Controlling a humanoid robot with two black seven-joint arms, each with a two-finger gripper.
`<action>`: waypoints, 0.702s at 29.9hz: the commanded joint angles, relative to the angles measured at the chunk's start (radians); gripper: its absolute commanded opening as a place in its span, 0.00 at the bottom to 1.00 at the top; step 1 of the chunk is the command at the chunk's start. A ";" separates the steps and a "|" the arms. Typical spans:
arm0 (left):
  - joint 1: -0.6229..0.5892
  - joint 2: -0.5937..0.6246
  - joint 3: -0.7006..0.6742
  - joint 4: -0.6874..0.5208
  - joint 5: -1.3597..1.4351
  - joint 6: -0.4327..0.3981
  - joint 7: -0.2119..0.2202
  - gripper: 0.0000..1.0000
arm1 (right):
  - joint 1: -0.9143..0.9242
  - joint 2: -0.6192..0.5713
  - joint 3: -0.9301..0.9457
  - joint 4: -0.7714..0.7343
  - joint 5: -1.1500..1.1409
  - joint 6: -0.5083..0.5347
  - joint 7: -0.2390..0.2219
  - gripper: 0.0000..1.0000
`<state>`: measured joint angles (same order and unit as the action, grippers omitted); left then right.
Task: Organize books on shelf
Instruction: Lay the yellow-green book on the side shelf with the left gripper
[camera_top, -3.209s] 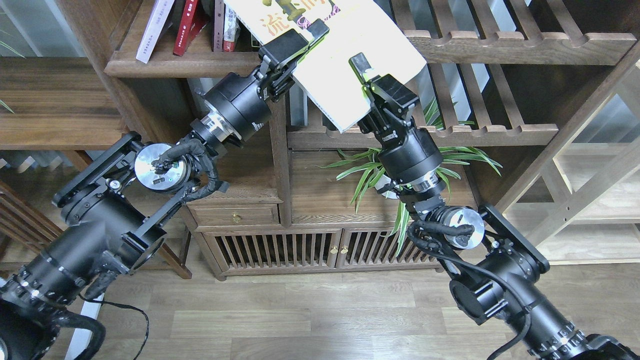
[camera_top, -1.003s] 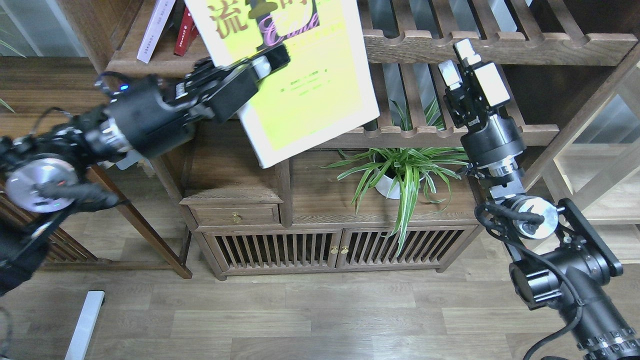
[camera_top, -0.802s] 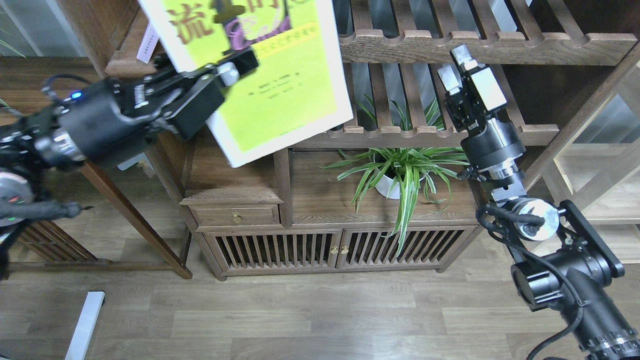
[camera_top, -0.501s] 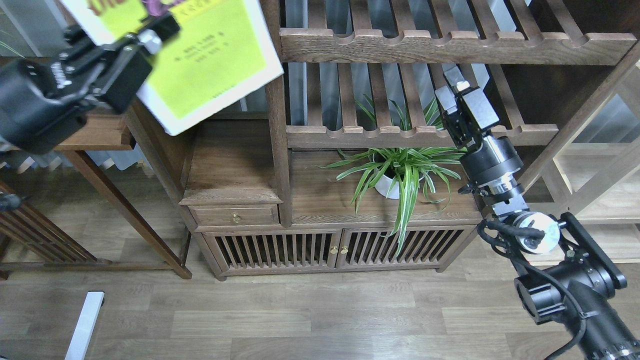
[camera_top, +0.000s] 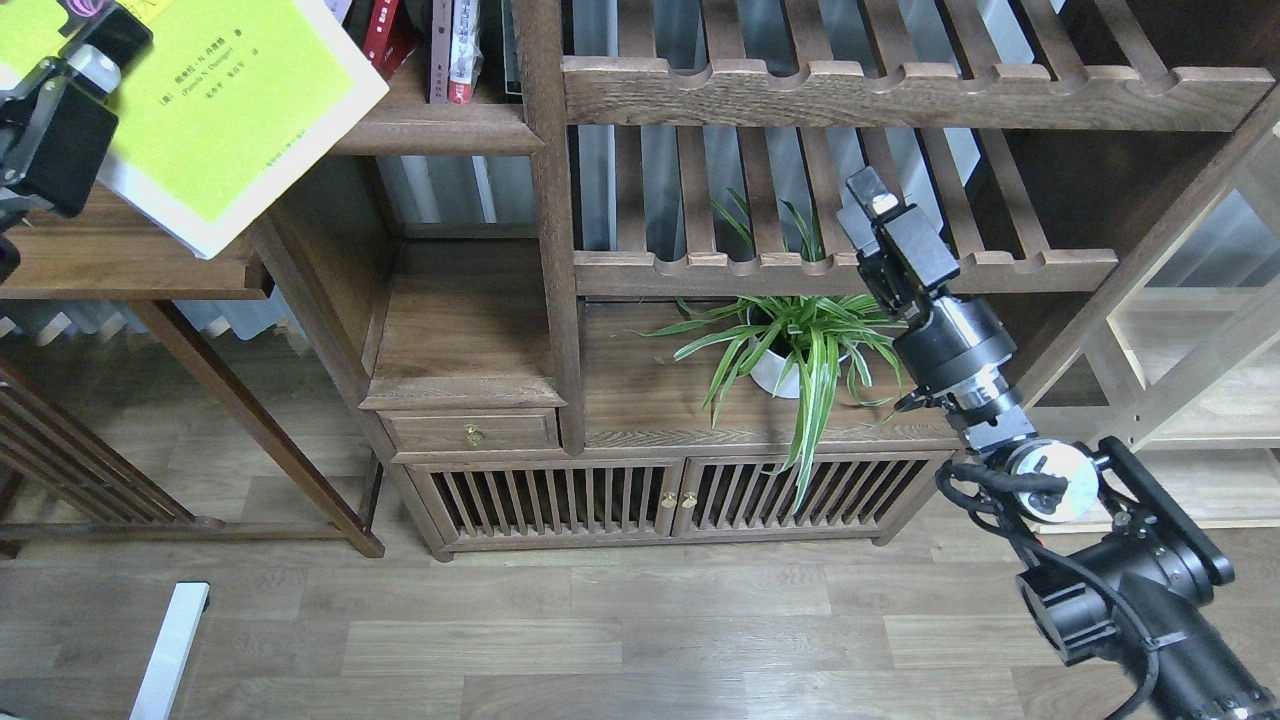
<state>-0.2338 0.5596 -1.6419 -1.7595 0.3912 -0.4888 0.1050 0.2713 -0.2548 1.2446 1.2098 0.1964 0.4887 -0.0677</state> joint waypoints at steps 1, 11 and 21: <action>0.002 -0.029 -0.024 0.002 0.000 0.007 0.004 0.01 | 0.000 0.002 -0.005 -0.001 -0.008 0.000 -0.001 0.83; -0.013 -0.024 -0.033 0.051 -0.005 0.122 0.028 0.02 | -0.006 0.006 -0.005 -0.001 -0.008 0.000 0.000 0.83; -0.033 0.046 -0.036 0.075 0.000 0.122 0.061 0.01 | -0.017 0.046 -0.021 -0.003 -0.008 0.000 0.000 0.83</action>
<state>-0.2596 0.5791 -1.6803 -1.6888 0.3905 -0.3651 0.1527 0.2606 -0.2228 1.2273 1.2075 0.1886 0.4887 -0.0674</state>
